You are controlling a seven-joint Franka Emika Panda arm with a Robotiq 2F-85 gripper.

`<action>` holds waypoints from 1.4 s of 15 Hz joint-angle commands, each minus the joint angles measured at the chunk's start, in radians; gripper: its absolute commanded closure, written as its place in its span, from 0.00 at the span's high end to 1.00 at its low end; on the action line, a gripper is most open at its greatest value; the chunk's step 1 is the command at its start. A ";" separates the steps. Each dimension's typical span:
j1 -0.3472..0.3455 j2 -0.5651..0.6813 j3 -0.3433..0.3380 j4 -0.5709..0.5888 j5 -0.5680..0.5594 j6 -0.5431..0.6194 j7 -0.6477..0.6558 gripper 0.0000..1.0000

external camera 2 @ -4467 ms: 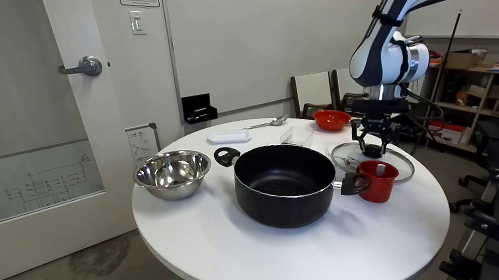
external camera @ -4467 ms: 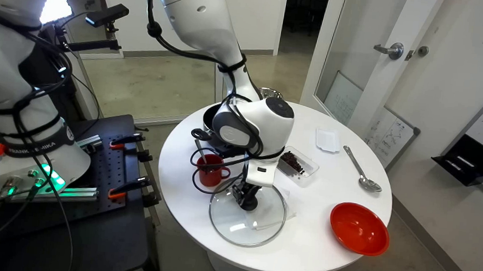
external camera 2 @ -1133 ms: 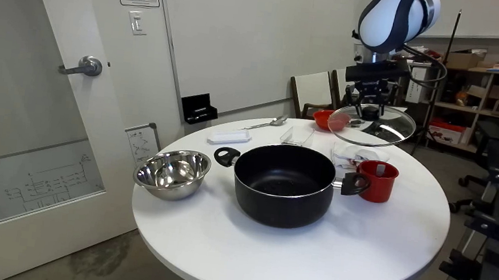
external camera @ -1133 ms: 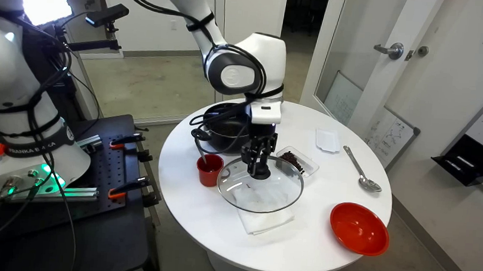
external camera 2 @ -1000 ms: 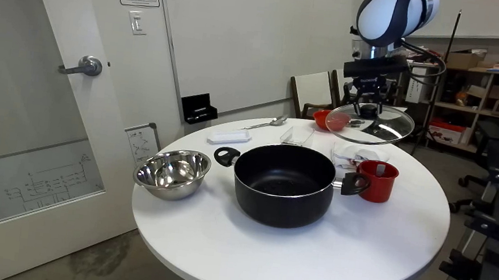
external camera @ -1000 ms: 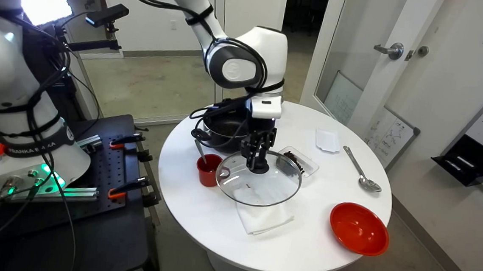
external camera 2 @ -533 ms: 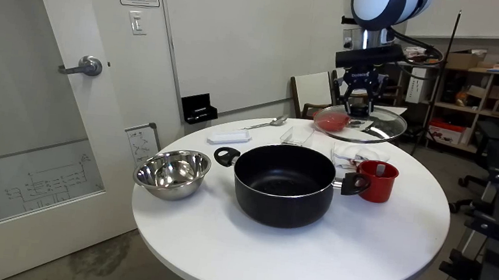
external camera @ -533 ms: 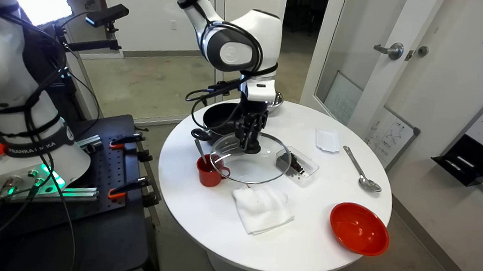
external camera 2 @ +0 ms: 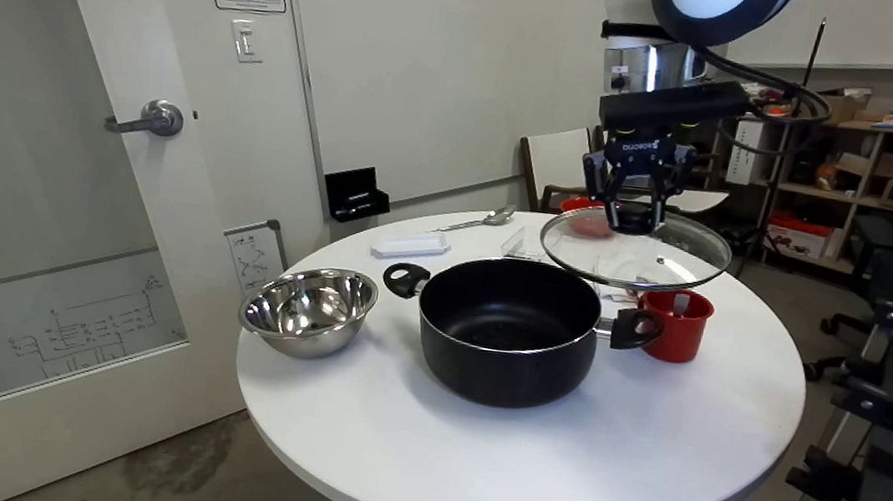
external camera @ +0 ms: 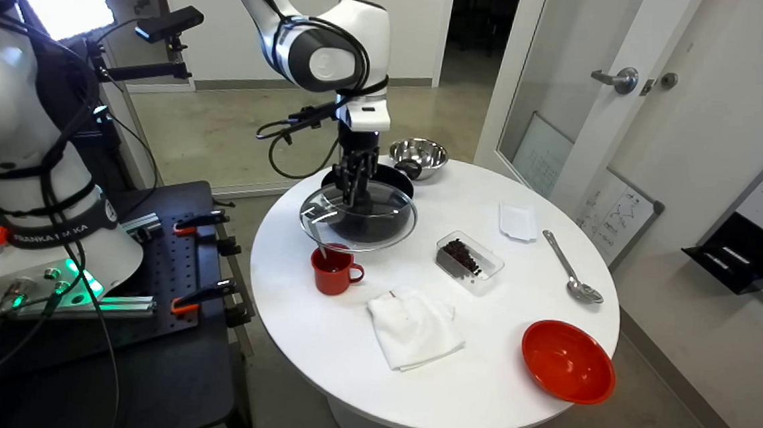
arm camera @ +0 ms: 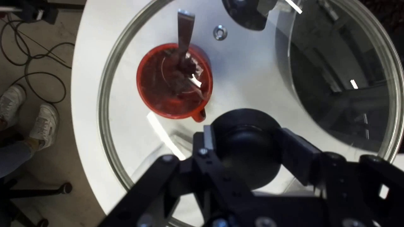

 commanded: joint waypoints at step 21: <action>-0.037 -0.036 0.120 -0.024 -0.020 -0.008 0.036 0.26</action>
